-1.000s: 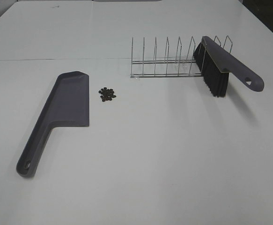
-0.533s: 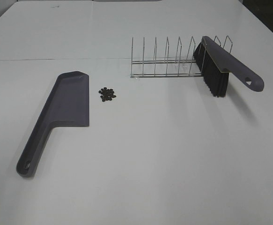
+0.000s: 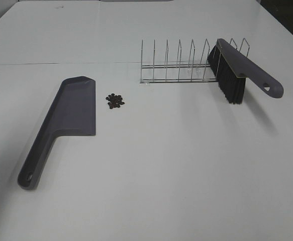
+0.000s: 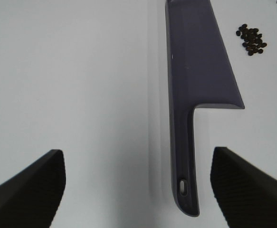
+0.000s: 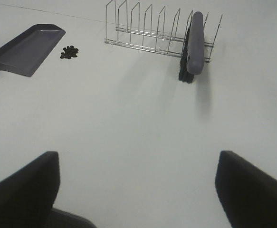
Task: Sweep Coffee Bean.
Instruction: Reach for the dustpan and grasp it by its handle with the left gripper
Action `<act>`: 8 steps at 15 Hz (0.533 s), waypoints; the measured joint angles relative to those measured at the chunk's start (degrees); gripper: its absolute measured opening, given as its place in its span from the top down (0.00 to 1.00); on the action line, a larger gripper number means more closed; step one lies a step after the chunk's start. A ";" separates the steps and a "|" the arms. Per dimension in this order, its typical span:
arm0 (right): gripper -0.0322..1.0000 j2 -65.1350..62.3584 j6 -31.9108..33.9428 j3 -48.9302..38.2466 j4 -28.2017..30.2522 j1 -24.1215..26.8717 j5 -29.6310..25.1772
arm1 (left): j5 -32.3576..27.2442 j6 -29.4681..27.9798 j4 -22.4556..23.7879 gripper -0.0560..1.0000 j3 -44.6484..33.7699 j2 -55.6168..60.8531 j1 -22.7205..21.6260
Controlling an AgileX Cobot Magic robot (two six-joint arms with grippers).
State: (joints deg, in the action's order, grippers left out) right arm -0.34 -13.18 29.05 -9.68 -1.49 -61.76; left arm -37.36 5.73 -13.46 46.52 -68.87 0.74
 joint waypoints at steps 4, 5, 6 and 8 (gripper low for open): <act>0.23 0.00 0.00 0.00 0.00 0.00 0.00 | 0.11 -0.57 0.06 0.23 6.70 -17.30 5.33; 0.23 0.00 0.00 0.00 0.00 0.00 0.00 | 0.00 -1.78 0.23 0.23 8.42 -20.80 7.05; 0.23 0.00 0.00 0.00 0.00 0.00 0.00 | -0.80 -3.44 0.23 0.23 10.08 -24.35 8.59; 0.23 0.00 0.00 0.00 0.00 0.00 0.00 | -2.92 -5.73 1.09 0.23 12.78 -29.74 10.94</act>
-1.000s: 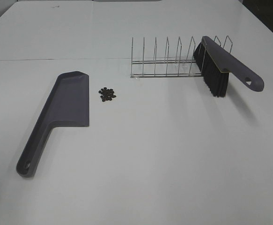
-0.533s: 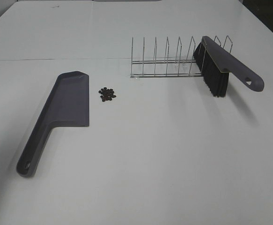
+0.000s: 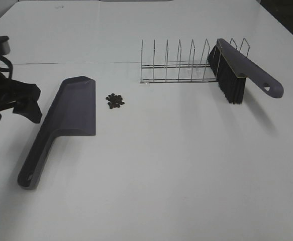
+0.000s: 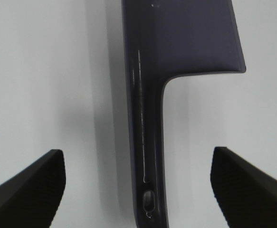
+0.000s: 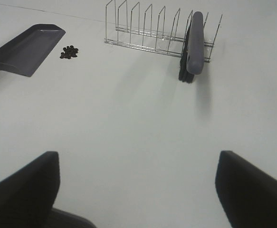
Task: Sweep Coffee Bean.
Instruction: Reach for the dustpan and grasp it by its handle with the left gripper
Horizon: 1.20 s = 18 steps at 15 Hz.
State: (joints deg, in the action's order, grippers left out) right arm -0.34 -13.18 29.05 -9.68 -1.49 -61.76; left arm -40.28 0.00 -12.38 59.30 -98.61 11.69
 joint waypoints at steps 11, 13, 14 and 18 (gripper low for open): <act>0.23 0.00 0.00 0.00 0.00 0.00 0.00 | 1.32 -12.32 9.34 0.23 2.18 -13.75 4.98; 0.23 0.00 0.00 0.00 0.00 0.00 0.00 | 2.46 -12.38 9.34 0.23 2.18 -15.76 4.98; 0.23 0.00 0.00 0.00 0.00 0.00 0.00 | 2.81 -12.38 9.34 0.23 2.18 -16.62 4.98; 0.23 0.00 0.00 0.00 0.00 0.00 0.00 | 2.98 -12.43 9.80 0.33 2.58 -17.36 4.98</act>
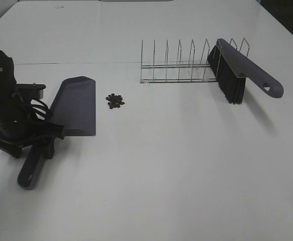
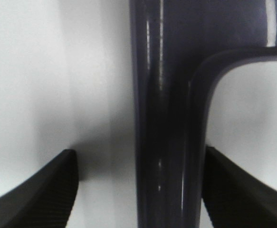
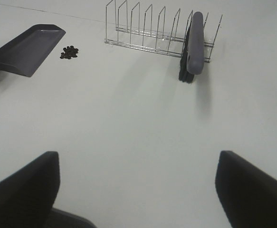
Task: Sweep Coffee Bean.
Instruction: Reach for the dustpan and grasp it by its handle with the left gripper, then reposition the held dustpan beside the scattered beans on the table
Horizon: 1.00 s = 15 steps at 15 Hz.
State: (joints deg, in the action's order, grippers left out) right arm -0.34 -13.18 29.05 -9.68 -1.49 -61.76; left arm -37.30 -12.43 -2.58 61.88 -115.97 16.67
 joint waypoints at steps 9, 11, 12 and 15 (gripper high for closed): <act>0.23 0.00 0.00 0.00 0.00 0.00 0.00 | 0.80 -3.61 -0.17 0.64 -0.06 2.35 0.00; 0.23 0.00 0.00 0.00 0.00 0.00 0.00 | 0.74 -3.84 -0.17 0.64 -0.06 5.73 0.00; 0.23 0.00 0.00 0.00 0.00 0.00 0.00 | 0.74 -3.84 -0.17 0.64 -0.06 7.51 0.00; 0.23 0.00 0.00 0.00 0.00 0.00 0.00 | 0.40 -3.84 0.00 0.64 -0.06 9.63 0.00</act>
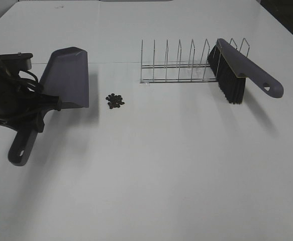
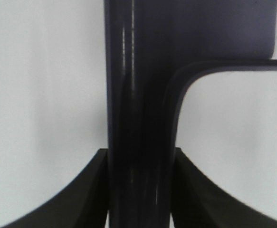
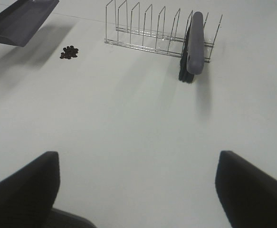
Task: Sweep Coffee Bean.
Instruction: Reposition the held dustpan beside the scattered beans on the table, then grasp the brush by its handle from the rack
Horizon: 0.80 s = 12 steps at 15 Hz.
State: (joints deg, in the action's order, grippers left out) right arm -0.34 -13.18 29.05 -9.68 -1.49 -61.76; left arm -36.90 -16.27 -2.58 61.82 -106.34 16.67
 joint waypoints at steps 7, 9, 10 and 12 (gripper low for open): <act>0.23 14.90 1.83 1.09 -0.29 0.00 13.75 | -0.52 0.00 0.11 0.64 0.00 0.00 0.00; 0.23 23.72 1.78 1.38 -1.95 0.00 21.49 | -0.52 0.00 0.34 0.64 0.00 0.00 0.00; 0.23 29.28 1.38 2.18 -2.58 0.00 23.95 | -0.52 0.00 0.63 0.64 0.00 0.00 0.00; 0.23 40.74 -0.92 6.36 -2.98 0.00 25.84 | -0.46 0.00 0.69 0.64 0.00 0.00 0.00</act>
State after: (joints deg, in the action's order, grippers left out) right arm 40.39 -14.09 35.41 -12.66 -1.49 -35.92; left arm -37.36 -16.27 -1.89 61.82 -106.34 16.67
